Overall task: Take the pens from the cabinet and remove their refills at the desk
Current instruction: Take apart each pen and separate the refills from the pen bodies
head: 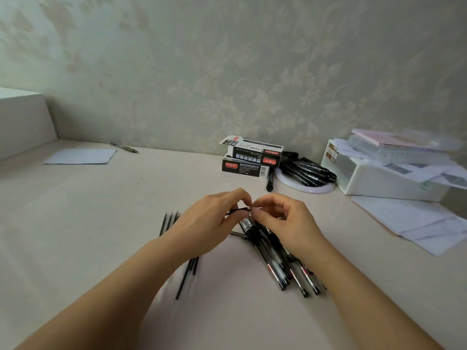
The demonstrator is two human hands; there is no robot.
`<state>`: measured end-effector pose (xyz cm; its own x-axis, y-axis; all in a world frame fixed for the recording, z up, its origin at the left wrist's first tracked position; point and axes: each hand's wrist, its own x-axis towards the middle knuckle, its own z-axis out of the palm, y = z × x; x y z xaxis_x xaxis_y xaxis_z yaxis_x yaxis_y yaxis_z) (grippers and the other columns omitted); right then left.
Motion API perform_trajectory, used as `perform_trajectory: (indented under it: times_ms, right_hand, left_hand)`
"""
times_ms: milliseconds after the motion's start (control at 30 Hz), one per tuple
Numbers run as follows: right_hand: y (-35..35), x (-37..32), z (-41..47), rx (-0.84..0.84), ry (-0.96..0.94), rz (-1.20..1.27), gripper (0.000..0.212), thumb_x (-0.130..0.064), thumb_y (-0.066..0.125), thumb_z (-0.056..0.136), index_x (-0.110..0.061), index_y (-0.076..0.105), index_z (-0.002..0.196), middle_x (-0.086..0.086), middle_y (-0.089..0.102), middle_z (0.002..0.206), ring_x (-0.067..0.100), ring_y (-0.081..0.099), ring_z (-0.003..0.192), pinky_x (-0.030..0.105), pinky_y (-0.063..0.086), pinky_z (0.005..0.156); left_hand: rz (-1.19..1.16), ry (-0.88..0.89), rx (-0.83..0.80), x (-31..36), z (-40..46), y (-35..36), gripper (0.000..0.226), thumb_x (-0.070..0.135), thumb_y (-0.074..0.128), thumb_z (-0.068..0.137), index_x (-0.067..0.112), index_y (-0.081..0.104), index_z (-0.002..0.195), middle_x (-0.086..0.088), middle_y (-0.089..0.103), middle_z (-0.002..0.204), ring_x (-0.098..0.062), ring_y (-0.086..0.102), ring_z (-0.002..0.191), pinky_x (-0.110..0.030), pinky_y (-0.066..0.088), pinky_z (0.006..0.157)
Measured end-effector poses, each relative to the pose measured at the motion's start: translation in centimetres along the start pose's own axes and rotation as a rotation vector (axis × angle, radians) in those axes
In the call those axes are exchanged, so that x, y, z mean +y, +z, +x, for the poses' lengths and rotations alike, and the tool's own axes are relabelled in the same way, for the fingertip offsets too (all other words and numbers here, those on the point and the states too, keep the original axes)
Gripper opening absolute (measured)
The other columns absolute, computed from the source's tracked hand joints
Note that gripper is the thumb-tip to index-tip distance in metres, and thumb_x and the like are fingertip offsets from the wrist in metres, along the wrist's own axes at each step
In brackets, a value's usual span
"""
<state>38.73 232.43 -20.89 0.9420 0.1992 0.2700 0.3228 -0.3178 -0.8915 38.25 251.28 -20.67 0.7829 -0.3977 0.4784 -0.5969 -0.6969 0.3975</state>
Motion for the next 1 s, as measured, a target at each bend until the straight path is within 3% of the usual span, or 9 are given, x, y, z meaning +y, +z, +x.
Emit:
perform_trajectory:
  times_ms: [67, 200, 267, 333, 467, 567, 800, 900, 1000]
  right_hand:
    - [0.1, -0.1, -0.1, 0.0, 0.017, 0.042, 0.01, -0.02, 0.075, 0.085, -0.022, 0.072, 0.095, -0.002, 0.075, 0.086, 0.02, 0.069, 0.085, 0.025, 0.055, 0.08]
    - [0.1, -0.5, -0.3, 0.043, 0.046, 0.053, 0.022, -0.04, 0.067, 0.087, -0.019, 0.071, 0.092, -0.002, 0.075, 0.079, 0.005, 0.07, 0.077, 0.007, 0.049, 0.069]
    - [0.0, -0.5, -0.3, 0.058, 0.058, 0.058, 0.019, -0.034, 0.067, 0.09, -0.016, 0.071, 0.087, -0.001, 0.075, 0.074, 0.001, 0.068, 0.069, 0.004, 0.045, 0.06]
    - [-0.1, -0.6, -0.3, 0.052, 0.064, 0.089, 0.012, -0.025, 0.068, 0.091, -0.014, 0.071, 0.088, 0.001, 0.075, 0.075, 0.001, 0.068, 0.068, 0.005, 0.045, 0.058]
    - [-0.1, -0.5, -0.2, 0.025, 0.077, 0.131, 0.004, -0.015, 0.069, 0.09, -0.013, 0.07, 0.094, 0.005, 0.076, 0.083, 0.017, 0.072, 0.082, 0.016, 0.055, 0.076]
    - [-0.1, -0.5, -0.2, 0.025, 0.077, 0.123, 0.006, -0.012, 0.071, 0.088, -0.014, 0.07, 0.094, 0.004, 0.075, 0.087, 0.018, 0.071, 0.086, 0.022, 0.056, 0.082]
    - [-0.1, -0.4, -0.1, 0.052, 0.058, 0.08, 0.005, -0.025, 0.073, 0.087, -0.02, 0.072, 0.089, -0.001, 0.076, 0.081, 0.01, 0.073, 0.079, 0.011, 0.052, 0.072]
    - [-0.4, -0.5, 0.0, 0.116, 0.094, 0.141, 0.003, -0.02, 0.074, 0.085, -0.022, 0.072, 0.086, -0.001, 0.077, 0.081, 0.012, 0.074, 0.078, 0.015, 0.055, 0.072]
    - [-1.0, -0.5, 0.1, 0.203, 0.043, 0.073, 0.006, -0.02, 0.075, 0.084, -0.025, 0.072, 0.084, -0.008, 0.076, 0.081, 0.006, 0.071, 0.076, 0.008, 0.05, 0.065]
  left_hand:
    - [-0.008, -0.006, -0.007, 0.0, 0.0, -0.1, 0.011, 0.034, 0.051, 0.098, 0.032, 0.05, 0.109, 0.017, 0.053, 0.074, 0.0, 0.05, 0.062, -0.021, 0.035, 0.054]
    - [-0.001, 0.006, -0.016, 0.3, -0.1, -0.1, 0.011, 0.035, 0.05, 0.098, 0.032, 0.049, 0.109, 0.018, 0.053, 0.074, -0.003, 0.049, 0.058, -0.026, 0.04, 0.055]
    - [0.012, 0.002, -0.029, 0.4, -0.1, -0.1, 0.012, 0.036, 0.048, 0.098, 0.034, 0.048, 0.111, 0.018, 0.052, 0.074, -0.003, 0.05, 0.06, -0.027, 0.041, 0.056]
    - [0.008, 0.001, -0.035, 0.4, -0.1, -0.1, 0.013, 0.035, 0.048, 0.099, 0.036, 0.049, 0.112, 0.021, 0.052, 0.073, -0.001, 0.05, 0.064, -0.027, 0.041, 0.056]
    - [-0.007, -0.018, -0.048, 0.2, -0.2, -0.2, 0.014, 0.033, 0.047, 0.099, 0.04, 0.05, 0.111, 0.024, 0.052, 0.073, 0.0, 0.051, 0.066, -0.03, 0.045, 0.058]
    - [-0.011, -0.026, -0.052, 0.2, -0.1, -0.1, 0.014, 0.032, 0.047, 0.099, 0.04, 0.049, 0.111, 0.024, 0.052, 0.074, -0.002, 0.052, 0.067, -0.031, 0.048, 0.061]
    - [-0.059, -0.03, -0.017, 0.5, -0.1, -0.1, 0.011, 0.03, 0.05, 0.098, 0.036, 0.052, 0.106, 0.026, 0.053, 0.078, 0.005, 0.053, 0.071, -0.025, 0.047, 0.06]
    - [-0.056, -0.067, -0.011, 0.5, -0.1, -0.2, 0.011, 0.03, 0.049, 0.099, 0.037, 0.054, 0.106, 0.022, 0.056, 0.082, 0.001, 0.055, 0.071, -0.032, 0.051, 0.067]
    - [-0.027, -0.124, 0.022, 0.1, -0.1, -0.4, 0.016, 0.029, 0.045, 0.1, 0.039, 0.054, 0.109, 0.017, 0.058, 0.084, -0.002, 0.055, 0.072, -0.036, 0.051, 0.07]
